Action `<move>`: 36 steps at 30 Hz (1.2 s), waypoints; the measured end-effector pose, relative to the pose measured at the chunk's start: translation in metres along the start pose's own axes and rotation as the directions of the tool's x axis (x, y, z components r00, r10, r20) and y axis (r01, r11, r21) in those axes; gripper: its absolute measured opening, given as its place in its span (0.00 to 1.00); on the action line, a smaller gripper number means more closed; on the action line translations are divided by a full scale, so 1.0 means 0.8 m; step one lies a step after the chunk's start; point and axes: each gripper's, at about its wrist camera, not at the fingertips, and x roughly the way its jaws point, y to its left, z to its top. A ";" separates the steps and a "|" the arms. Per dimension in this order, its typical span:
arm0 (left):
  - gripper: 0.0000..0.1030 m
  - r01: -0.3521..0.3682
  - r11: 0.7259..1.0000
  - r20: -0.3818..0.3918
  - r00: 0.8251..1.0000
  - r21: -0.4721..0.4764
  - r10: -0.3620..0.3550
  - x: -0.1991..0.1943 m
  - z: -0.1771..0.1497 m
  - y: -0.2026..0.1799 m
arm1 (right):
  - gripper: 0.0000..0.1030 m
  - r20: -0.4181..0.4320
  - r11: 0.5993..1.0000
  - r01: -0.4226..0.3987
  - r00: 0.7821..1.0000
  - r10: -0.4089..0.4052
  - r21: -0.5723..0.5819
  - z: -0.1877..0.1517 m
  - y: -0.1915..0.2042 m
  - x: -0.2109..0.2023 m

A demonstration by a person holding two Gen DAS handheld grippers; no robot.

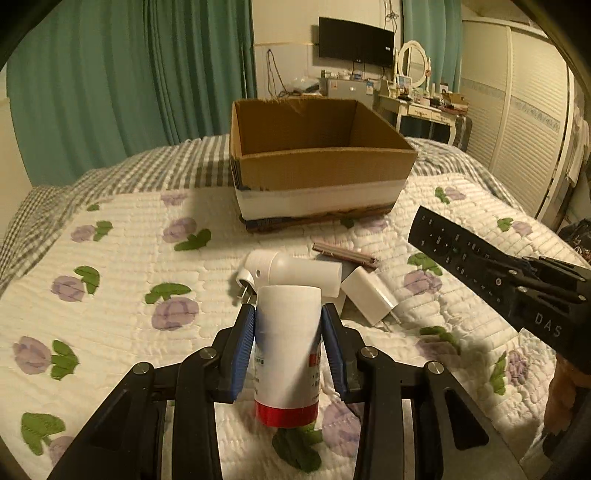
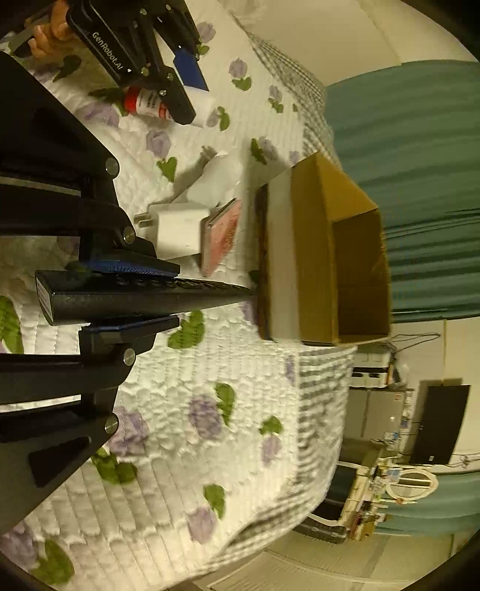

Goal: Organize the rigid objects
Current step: 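Carry the bottle and remote into the cardboard box and open both tools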

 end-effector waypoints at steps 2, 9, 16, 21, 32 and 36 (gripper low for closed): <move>0.36 -0.002 1.000 0.020 1.000 -0.003 0.002 -0.011 0.004 0.000 | 0.19 0.021 1.000 0.000 1.000 0.000 -0.002 0.003 0.002 -0.013; 0.36 -0.014 1.000 0.118 0.993 -0.021 0.017 -0.052 0.024 0.004 | 0.19 0.098 1.000 -0.001 0.995 0.001 0.000 0.017 0.008 -0.062; 0.36 -0.017 0.999 0.219 0.976 -0.034 0.024 -0.094 0.055 0.008 | 0.19 0.202 1.000 -0.001 0.979 0.004 -0.017 0.046 0.016 -0.116; 0.36 -0.006 0.999 0.288 0.957 -0.041 0.018 -0.120 0.083 0.007 | 0.19 0.273 0.999 -0.002 0.962 0.013 -0.042 0.075 0.024 -0.148; 0.36 0.024 0.999 0.389 0.921 -0.028 -0.012 -0.142 0.147 0.003 | 0.19 0.375 0.999 -0.026 0.926 0.041 -0.046 0.145 0.028 -0.176; 0.36 0.030 0.999 0.417 0.909 -0.025 -0.017 -0.138 0.178 0.005 | 0.19 0.395 0.997 -0.014 0.918 0.041 -0.071 0.175 0.027 -0.172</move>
